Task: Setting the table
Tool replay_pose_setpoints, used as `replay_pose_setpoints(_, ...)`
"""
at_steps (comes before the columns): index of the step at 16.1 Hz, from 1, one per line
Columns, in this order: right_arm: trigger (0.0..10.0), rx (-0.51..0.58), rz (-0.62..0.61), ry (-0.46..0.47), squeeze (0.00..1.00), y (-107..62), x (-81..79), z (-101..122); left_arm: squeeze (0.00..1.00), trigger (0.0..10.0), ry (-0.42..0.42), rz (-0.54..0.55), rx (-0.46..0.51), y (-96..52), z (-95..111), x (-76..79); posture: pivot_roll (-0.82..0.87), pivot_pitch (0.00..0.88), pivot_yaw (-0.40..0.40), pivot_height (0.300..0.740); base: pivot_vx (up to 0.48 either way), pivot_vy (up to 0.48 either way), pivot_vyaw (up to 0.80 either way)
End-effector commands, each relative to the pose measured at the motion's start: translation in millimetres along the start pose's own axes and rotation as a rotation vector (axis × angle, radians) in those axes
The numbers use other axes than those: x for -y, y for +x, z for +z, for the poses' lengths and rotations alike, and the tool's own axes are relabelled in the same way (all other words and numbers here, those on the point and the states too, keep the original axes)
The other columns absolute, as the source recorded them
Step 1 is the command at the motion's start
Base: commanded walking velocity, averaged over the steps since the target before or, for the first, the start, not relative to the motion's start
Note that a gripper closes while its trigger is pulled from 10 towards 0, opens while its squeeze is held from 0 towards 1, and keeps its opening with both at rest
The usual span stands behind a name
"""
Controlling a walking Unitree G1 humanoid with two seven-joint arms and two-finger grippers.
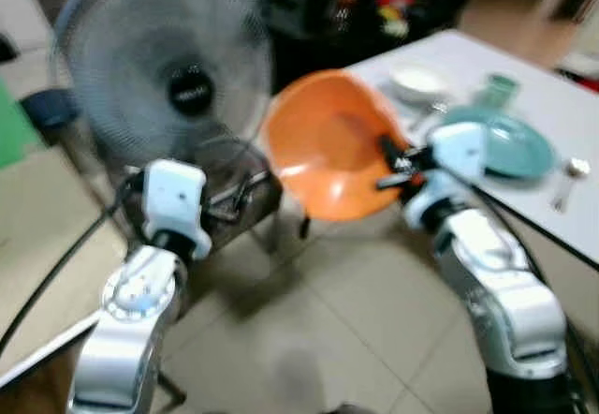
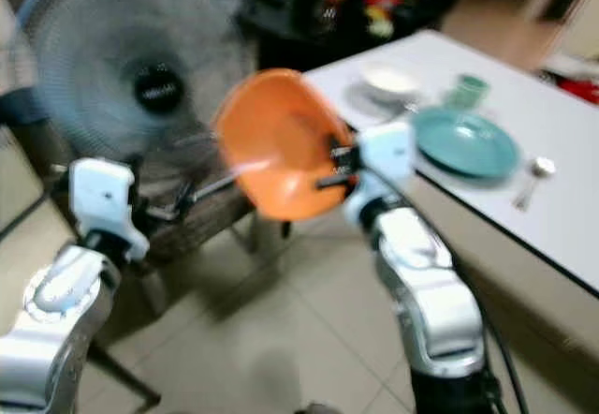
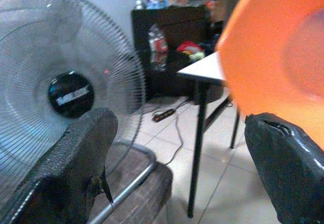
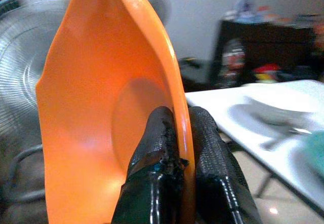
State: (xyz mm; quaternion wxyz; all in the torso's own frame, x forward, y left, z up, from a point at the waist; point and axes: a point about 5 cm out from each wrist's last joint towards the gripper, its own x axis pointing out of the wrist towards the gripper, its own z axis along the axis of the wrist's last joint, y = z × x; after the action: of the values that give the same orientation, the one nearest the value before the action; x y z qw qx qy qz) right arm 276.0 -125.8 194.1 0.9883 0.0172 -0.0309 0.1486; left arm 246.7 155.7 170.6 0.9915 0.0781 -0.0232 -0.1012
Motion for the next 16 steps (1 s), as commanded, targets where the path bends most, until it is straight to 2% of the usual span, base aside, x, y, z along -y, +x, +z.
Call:
replay_pose_setpoints(1,10.0,0.047,0.027,0.014,0.00,0.1,-5.3,9.8,0.00,10.0,0.012,0.015,0.003,-1.4,1.0,-3.6,0.05,0.000,-0.063,0.740,0.000,0.000,-0.76)
replay_pose_setpoints(6,10.0,0.045,0.052,0.068,0.00,1.1,-7.7,11.2,0.00,10.0,0.017,0.028,0.000,-4.1,-0.4,-5.1,0.06,0.000,-0.078,0.740,0.000,0.000,-0.77)
replay_pose_setpoints(16,10.0,0.034,0.050,0.098,0.00,-1.9,-5.6,12.0,0.00,10.0,0.007,0.026,-0.006,-4.7,-2.6,-2.0,0.04,0.000,-0.082,0.740,0.000,0.000,-0.77)
